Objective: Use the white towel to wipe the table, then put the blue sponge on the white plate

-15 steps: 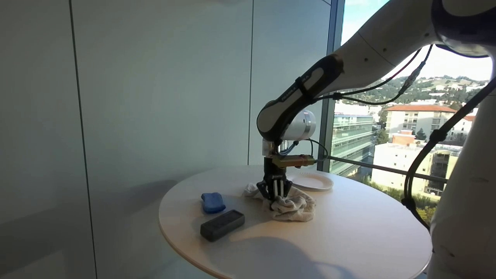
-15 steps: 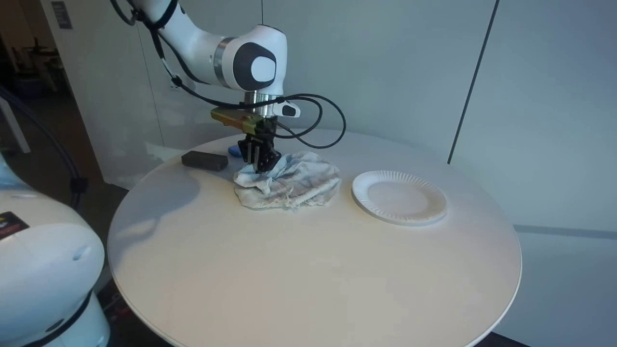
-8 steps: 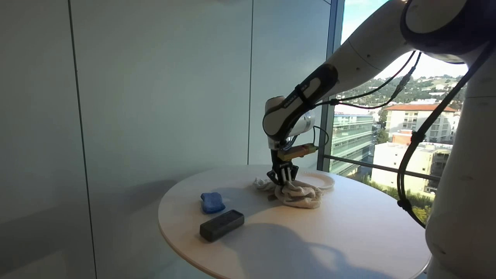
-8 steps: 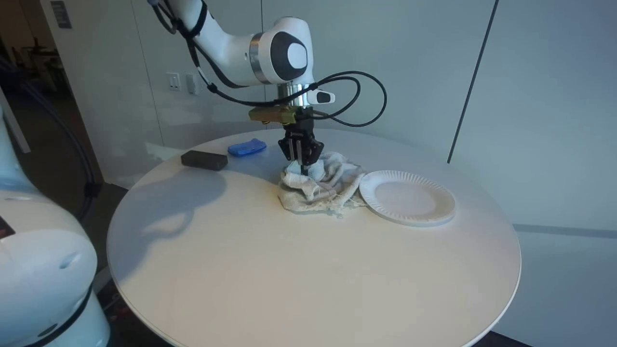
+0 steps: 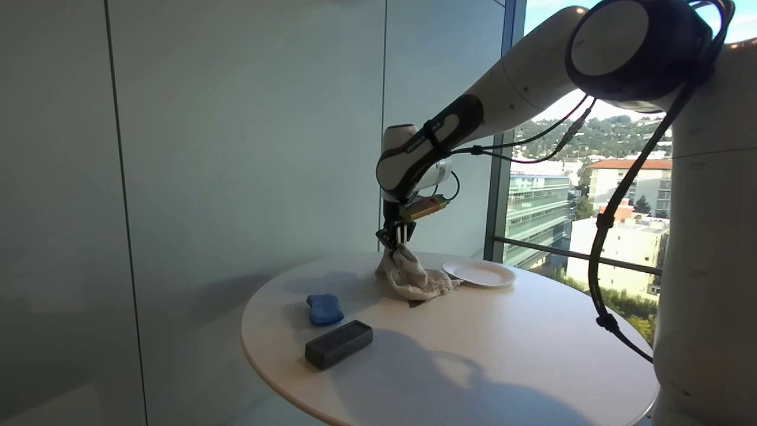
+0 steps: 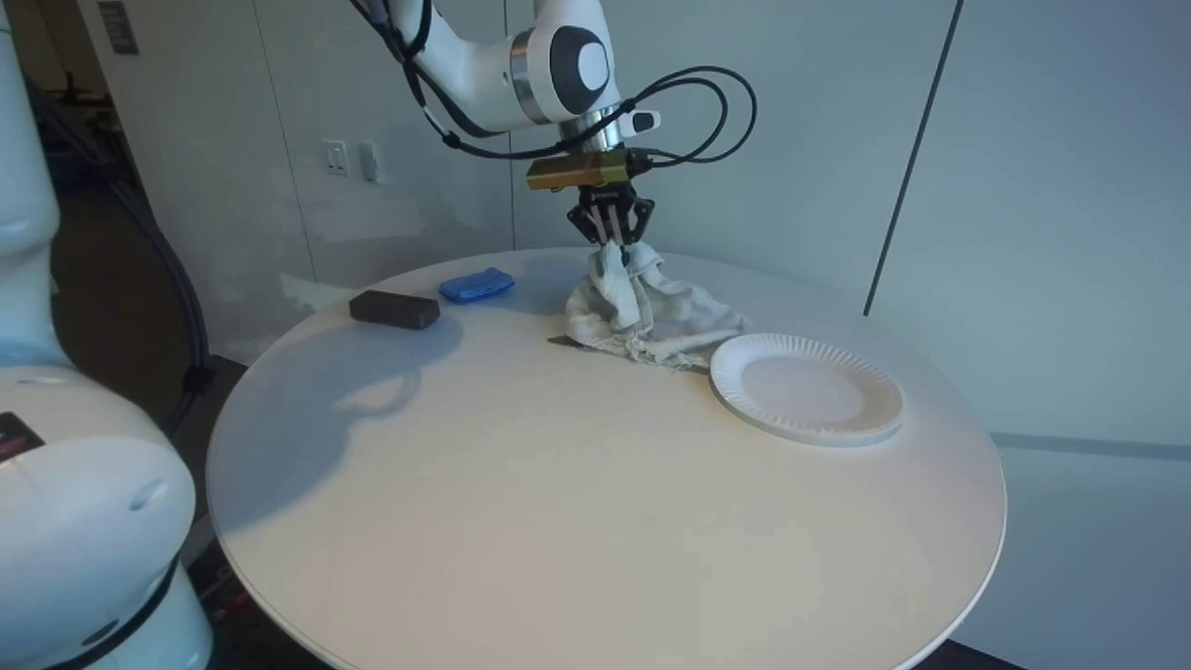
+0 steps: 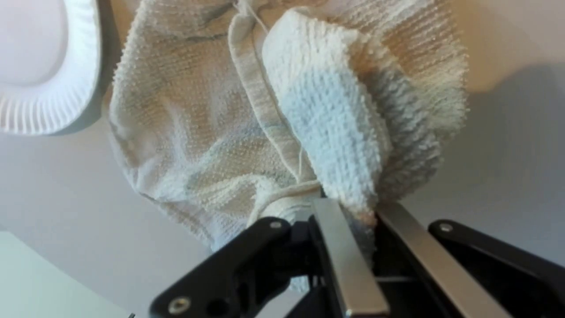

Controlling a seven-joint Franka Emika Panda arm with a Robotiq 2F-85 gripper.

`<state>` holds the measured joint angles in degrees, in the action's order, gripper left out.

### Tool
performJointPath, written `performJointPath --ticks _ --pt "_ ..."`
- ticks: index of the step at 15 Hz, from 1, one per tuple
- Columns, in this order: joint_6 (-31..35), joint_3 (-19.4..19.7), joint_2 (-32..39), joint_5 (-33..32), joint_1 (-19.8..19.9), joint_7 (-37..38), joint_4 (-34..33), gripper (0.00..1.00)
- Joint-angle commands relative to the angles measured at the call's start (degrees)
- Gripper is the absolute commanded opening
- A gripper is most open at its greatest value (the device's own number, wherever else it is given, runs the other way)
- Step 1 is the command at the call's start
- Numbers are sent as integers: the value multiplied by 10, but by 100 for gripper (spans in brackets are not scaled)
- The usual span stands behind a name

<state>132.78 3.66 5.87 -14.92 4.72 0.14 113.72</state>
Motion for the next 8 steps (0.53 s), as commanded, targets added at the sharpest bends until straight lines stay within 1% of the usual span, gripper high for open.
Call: performJointPath --ticks 1,3,6,8 --pt "39 8 -50 -84 -10 7 15 9" --pt "55 6 -73 -140 -10 16 17 9" --pt "78 -3 -96 -205 -9 8 3 9" --pt "113 -10 -102 -211 -13 -18 -3 9"
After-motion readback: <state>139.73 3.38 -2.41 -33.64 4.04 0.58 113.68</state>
